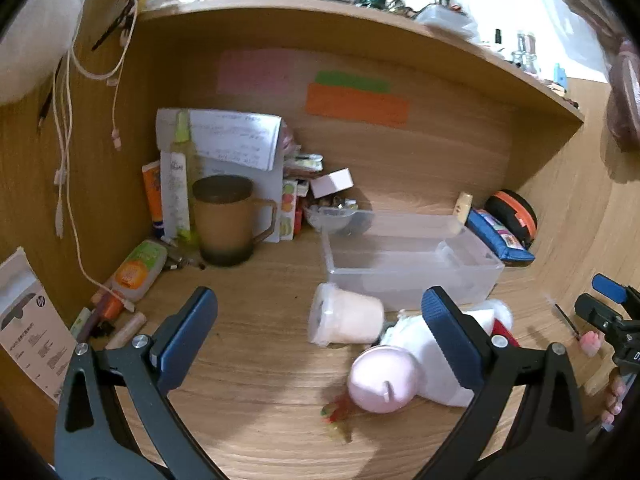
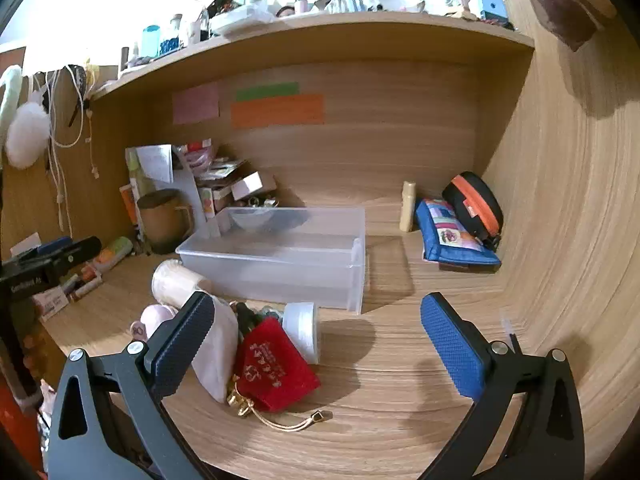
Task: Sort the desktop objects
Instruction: 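Grasp the pink round ball with the left tool while the right tool grasps the red velvet pouch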
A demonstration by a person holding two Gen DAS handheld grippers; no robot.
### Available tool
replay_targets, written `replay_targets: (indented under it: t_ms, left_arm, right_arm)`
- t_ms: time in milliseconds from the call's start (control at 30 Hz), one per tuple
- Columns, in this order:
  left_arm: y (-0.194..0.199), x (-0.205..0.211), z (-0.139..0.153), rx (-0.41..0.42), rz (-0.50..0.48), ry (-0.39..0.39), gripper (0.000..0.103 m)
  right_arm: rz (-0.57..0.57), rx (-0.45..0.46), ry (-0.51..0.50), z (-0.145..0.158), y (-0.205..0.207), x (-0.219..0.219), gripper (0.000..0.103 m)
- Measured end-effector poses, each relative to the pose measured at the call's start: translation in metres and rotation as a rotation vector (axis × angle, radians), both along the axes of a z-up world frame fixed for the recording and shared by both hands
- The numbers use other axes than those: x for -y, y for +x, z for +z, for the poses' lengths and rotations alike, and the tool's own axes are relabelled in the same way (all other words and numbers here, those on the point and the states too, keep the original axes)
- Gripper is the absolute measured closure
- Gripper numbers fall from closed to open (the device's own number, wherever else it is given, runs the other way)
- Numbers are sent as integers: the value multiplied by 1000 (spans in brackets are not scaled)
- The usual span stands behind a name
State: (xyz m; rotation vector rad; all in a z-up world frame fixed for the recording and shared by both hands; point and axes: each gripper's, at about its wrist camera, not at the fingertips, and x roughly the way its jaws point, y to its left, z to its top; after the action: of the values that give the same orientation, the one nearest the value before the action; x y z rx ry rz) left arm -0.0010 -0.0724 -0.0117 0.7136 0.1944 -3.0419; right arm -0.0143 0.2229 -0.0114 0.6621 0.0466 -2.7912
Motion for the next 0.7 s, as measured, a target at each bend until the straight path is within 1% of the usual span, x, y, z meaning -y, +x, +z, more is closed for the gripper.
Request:
replay_targets:
  t_ms: [167, 300, 433, 500, 600, 700]
  left_arm:
    - [-2, 9, -19, 57, -17, 4, 0]
    - [-2, 5, -35, 99, -53, 4, 0]
    - [-3, -6, -50, 124, -96, -6, 0]
    - [-5, -11, -56, 138, -107, -17, 0]
    - [-10, -20, -68, 174, -147, -11, 0]
    - [-15, -27, -78, 205, -172, -14, 0]
  right_arm:
    - [35, 59, -9, -17, -4, 1, 0]
    - [48, 114, -27, -33, -8, 1, 1]
    - [62, 166, -42, -52, -8, 2, 1]
    - [72, 193, -52, -61, -8, 2, 3]
    - [88, 232, -58, -71, -12, 5, 7]
    - [89, 262, -51, -81, -15, 8, 8]
